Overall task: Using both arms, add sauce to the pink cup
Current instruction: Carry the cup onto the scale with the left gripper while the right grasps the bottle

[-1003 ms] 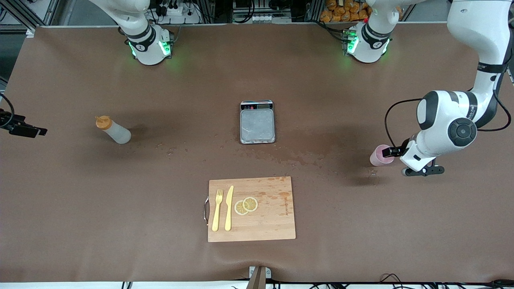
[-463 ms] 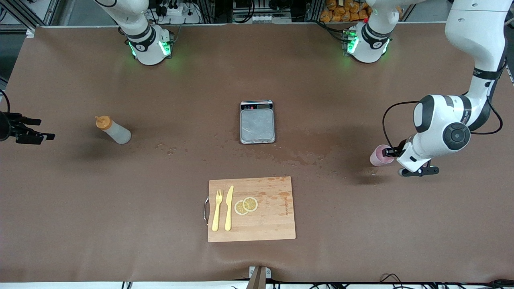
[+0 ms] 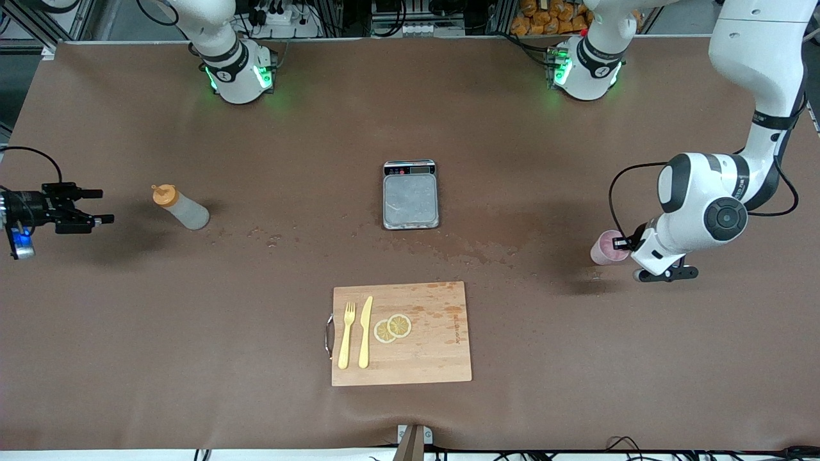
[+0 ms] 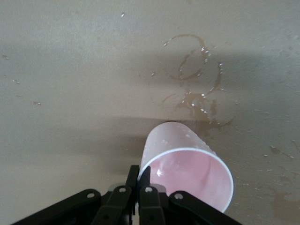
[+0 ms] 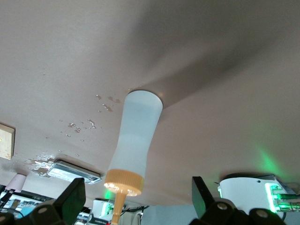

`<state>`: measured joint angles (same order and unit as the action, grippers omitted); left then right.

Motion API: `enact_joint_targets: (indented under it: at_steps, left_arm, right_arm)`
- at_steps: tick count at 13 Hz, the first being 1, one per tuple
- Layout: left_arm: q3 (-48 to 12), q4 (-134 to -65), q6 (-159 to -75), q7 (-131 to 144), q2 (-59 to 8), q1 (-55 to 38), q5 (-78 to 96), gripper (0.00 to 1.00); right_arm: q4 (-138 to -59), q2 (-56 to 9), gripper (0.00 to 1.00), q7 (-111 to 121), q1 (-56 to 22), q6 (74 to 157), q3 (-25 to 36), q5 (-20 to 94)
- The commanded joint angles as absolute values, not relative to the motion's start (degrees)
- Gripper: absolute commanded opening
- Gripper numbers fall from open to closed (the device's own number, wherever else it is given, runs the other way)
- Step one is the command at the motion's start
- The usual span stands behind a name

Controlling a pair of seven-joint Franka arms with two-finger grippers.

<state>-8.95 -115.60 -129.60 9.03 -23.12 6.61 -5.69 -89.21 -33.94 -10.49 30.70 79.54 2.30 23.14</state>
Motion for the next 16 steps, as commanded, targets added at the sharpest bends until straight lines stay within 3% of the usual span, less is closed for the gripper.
enact_joint_targets:
  at_steps: [1, 4, 8, 12, 16]
  left_arm:
    - [-8.96, -116.01, -129.73, 9.76, -21.2, 6.85, -6.94, 0.0]
    - [-11.15, -116.02, -126.31, 11.06, -16.63, 6.59, -5.98, 0.0]
    - [-24.05, -115.31, -123.84, 27.99, -13.71, 6.68, -5.98, 0.0]
    - [-33.99, -112.42, -124.1, 45.56, -16.34, 4.49, -5.98, 0.0]
    - [-34.45, -111.45, -126.99, 58.68, -17.66, -4.73, -5.98, 0.0]
  right_arm:
    - [-87.27, -37.08, 1.0, -12.22, 31.81, 77.52, 1.41, 26.53]
    - [-87.71, -41.3, 1.0, -14.76, 32.52, 75.77, 1.41, 28.83]
    - [-87.36, -45.78, 1.0, -16.34, 32.78, 76.03, 1.41, 29.96]
    - [-87.63, -49.12, 1.0, -16.52, 32.6, 75.41, 1.32, 31.63]
    - [-87.98, -50.45, 1.0, -16.44, 32.17, 74.19, 1.23, 32.52]
